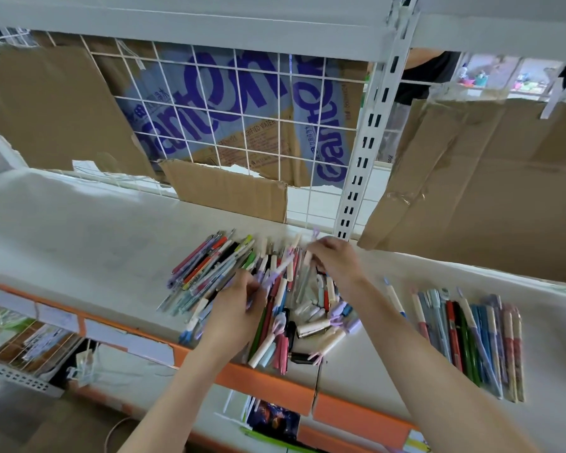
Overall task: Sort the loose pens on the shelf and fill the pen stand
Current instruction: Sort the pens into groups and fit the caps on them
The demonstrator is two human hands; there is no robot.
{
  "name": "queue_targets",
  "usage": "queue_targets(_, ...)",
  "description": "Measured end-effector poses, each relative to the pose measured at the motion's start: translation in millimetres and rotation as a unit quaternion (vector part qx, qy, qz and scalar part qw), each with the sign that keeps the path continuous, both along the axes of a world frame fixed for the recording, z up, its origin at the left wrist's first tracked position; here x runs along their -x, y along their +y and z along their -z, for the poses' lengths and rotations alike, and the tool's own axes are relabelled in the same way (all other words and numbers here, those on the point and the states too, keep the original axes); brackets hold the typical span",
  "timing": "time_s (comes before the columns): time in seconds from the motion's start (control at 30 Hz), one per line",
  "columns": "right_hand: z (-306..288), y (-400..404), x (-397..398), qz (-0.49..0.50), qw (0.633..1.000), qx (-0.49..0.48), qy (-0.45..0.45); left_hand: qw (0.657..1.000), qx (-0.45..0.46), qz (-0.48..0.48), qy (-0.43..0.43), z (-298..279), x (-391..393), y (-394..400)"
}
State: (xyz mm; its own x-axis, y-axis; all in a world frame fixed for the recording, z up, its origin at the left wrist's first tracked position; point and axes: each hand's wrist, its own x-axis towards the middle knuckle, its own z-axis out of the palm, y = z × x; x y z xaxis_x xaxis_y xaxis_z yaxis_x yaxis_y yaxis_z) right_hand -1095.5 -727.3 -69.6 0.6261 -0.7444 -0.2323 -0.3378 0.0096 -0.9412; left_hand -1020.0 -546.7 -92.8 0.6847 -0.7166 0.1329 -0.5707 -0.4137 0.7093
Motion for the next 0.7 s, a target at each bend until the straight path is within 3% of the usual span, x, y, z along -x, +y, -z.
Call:
queue_targets(0.07,0.6,2.5,8.3,0.036,0.984,-0.112,-0.135,0.999,0.007,0.016,0.037,-1.9,3.5,2.1)
queue_targets(0.17,-1.2,7.0,14.3,0.039,0.964,-0.162,-0.207,0.999,0.021,0.018,0.041,-3.9,6.4,1.6)
queue_targets(0.53,3.5,27.2,14.5,-0.031,0.979,-0.077,-0.184,0.998,0.037,0.012,0.054,-13.7,13.2,-6.6)
queue_targets(0.6,6.8,33.6,14.7,-0.031,0.978,-0.070,-0.193,0.994,0.032,-0.004,0.105,-17.2,14.9,-12.6)
queue_targets(0.7,6.9,33.6,19.9,-0.038,0.978,-0.054,-0.199,0.947,0.076,-0.016,0.313,-22.4,20.8,-17.4)
